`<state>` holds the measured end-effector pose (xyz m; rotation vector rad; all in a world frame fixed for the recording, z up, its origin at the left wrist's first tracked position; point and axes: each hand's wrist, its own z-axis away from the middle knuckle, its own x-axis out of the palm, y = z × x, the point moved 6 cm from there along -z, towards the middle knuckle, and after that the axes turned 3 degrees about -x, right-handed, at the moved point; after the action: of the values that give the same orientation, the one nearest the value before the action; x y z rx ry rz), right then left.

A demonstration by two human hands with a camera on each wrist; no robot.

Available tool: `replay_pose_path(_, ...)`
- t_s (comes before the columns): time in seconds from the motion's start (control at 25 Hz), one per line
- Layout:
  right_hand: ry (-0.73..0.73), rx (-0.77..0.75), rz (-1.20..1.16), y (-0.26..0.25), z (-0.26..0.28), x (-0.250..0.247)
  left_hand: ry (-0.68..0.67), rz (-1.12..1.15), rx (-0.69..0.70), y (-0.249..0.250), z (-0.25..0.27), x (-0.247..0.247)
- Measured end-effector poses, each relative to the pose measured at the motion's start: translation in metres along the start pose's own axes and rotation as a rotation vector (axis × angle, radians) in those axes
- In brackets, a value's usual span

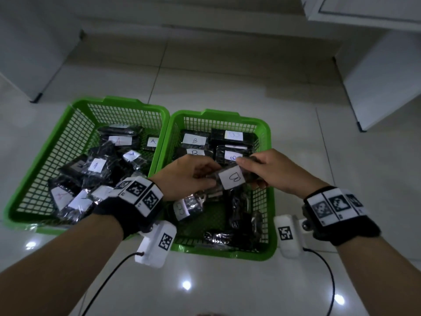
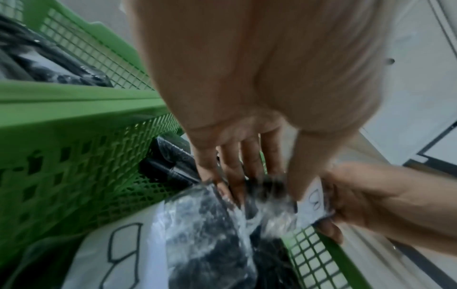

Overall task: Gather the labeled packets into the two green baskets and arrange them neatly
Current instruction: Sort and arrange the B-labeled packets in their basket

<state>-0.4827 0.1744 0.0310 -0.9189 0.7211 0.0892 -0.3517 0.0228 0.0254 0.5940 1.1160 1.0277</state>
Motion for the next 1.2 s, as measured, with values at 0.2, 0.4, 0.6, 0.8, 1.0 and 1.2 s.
replay_pose_path(0.2,0.064,-0.052,-0.055,-0.008,0.002,-0.002,0.107,0.088,-0.032,-0.01,0.001,-0.023)
replay_pose_path(0.4,0.332,-0.181,0.097,-0.022,0.003,-0.001,0.235,0.173,-0.098,-0.024,0.0,-0.035)
replay_pose_path(0.6,0.34,-0.086,-0.231,-0.031,0.002,0.013,0.258,0.36,-0.135,-0.02,-0.001,-0.018)
replay_pose_path(0.8,0.295,-0.106,-0.286,-0.042,-0.003,0.012,0.137,0.347,-0.032,0.003,-0.003,-0.002)
replay_pose_path(1.0,0.522,-0.056,0.0,-0.03,-0.004,-0.058,0.283,-0.33,0.009,-0.003,-0.009,-0.035)
replay_pose_path(1.2,0.404,-0.109,0.458,-0.038,-0.044,-0.056,0.084,-0.904,-0.122,-0.015,-0.043,-0.037)
